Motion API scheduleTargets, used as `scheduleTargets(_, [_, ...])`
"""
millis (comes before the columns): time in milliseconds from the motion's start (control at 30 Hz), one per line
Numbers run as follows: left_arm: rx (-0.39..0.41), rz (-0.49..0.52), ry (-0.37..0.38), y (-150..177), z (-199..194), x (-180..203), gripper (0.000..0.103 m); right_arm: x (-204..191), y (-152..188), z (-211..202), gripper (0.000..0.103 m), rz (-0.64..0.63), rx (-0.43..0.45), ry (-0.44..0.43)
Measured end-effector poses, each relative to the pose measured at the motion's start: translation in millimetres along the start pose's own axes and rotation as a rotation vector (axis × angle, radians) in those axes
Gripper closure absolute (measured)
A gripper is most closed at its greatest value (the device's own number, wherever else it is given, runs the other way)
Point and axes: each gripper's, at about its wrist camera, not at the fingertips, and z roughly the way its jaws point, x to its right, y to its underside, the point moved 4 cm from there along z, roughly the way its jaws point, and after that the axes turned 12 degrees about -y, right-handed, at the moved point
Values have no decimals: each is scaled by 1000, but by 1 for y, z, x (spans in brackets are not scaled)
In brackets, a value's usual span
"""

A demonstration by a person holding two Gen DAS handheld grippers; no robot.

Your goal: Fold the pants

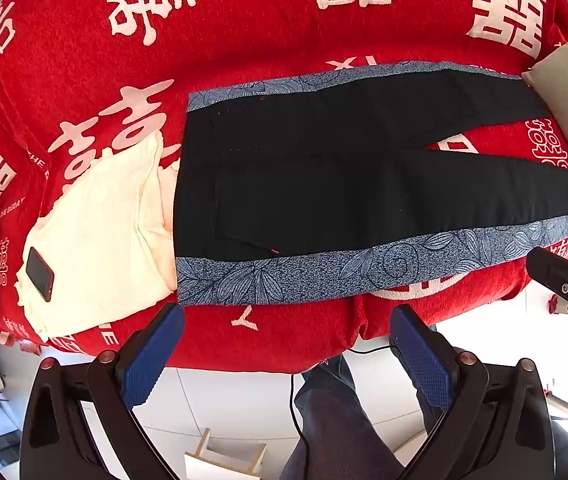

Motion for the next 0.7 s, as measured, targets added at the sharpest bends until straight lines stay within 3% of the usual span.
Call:
scheduleTargets(567, [1, 2, -1, 5, 2, -3, 0, 2, 2, 1, 0, 13, 8, 18])
scheduleTargets(700, [-6, -38, 5, 7, 10, -9, 0, 3, 3, 7, 0, 13, 9, 46])
